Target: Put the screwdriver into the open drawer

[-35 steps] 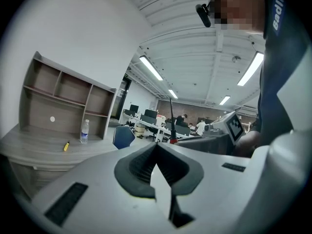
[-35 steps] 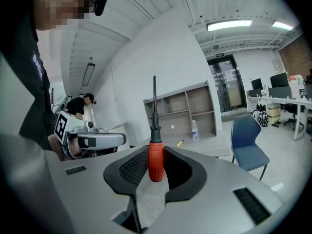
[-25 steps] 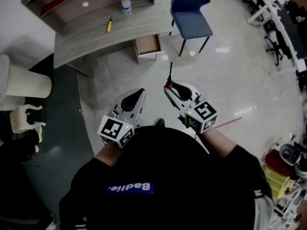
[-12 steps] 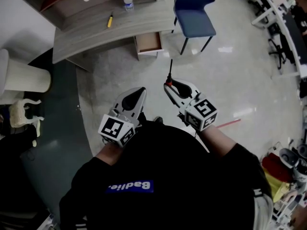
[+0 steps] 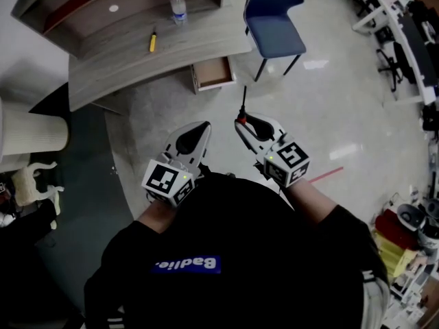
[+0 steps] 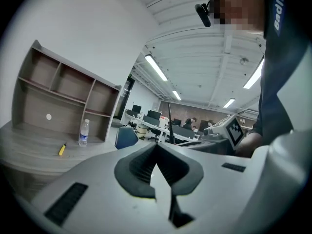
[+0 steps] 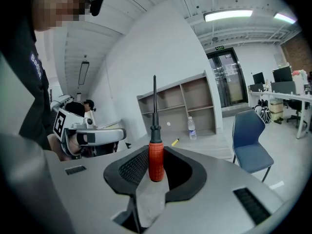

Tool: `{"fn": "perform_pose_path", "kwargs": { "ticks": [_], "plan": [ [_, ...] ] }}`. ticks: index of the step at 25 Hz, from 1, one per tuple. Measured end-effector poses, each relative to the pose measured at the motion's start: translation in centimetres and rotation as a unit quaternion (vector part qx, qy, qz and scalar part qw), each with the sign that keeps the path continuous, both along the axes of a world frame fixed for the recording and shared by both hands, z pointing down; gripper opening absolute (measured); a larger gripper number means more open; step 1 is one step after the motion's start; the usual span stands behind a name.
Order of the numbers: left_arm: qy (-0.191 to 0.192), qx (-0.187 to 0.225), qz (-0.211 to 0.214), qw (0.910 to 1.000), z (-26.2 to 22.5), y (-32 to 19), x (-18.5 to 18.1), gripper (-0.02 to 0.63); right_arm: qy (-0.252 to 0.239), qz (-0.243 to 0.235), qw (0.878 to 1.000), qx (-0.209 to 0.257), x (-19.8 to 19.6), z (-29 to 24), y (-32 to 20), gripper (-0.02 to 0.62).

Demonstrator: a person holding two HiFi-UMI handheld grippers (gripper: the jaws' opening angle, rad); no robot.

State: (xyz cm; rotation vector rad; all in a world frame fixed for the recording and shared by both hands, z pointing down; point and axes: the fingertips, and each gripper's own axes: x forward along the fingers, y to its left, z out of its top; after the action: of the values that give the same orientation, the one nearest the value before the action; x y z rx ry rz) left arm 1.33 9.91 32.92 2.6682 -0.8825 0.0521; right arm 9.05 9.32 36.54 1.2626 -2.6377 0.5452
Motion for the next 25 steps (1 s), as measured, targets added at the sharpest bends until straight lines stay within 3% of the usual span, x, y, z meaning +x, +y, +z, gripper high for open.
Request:
{"fn": "perform_pose_path", "kwargs": {
  "ticks": [16, 25],
  "plan": [
    [0.015, -0.007, 0.049, 0.9987, -0.4, -12.6, -5.7, 0.002, 0.03, 0.043, 0.998, -0.02, -5.5, 1.2, -11.1, 0.114],
    [0.02, -0.017, 0.024, 0.9994, 0.0, -15.3, -6.4, 0.002, 0.033, 0.019, 0.999, -0.033, -6.1, 2.5, -14.1, 0.114]
  ]
}}
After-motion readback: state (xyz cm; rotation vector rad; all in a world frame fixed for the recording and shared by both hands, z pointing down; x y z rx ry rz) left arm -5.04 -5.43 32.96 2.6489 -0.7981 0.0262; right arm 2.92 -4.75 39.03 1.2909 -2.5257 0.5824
